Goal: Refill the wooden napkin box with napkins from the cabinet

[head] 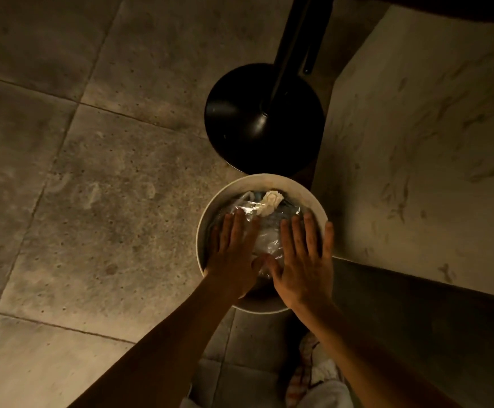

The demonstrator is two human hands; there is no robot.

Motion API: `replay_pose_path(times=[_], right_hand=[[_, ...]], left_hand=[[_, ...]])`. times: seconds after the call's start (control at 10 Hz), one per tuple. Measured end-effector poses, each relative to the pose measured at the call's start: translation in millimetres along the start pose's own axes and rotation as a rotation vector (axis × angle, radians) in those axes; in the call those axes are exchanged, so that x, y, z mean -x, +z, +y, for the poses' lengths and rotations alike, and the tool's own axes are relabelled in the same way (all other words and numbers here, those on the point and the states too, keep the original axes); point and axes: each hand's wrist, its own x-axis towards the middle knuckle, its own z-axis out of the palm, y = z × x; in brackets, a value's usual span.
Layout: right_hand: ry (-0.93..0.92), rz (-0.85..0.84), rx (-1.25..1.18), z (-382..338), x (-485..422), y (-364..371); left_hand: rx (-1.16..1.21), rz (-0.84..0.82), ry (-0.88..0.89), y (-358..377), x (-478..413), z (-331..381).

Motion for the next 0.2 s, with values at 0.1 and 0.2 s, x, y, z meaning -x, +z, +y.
replay_pose_path(times=[0.1, 0.2], right_hand=[[0.009, -0.009, -0.024, 1.5, -1.0, -5.1], [0.024, 0.035, -0.143, 3.7, 10.7, -16.9]], left_hand=[[0.055, 0.082, 0.056, -6.9, 7.3, -0.1], [-0.021, 0.271, 0.26, -17.3, 26.1, -5.1]])
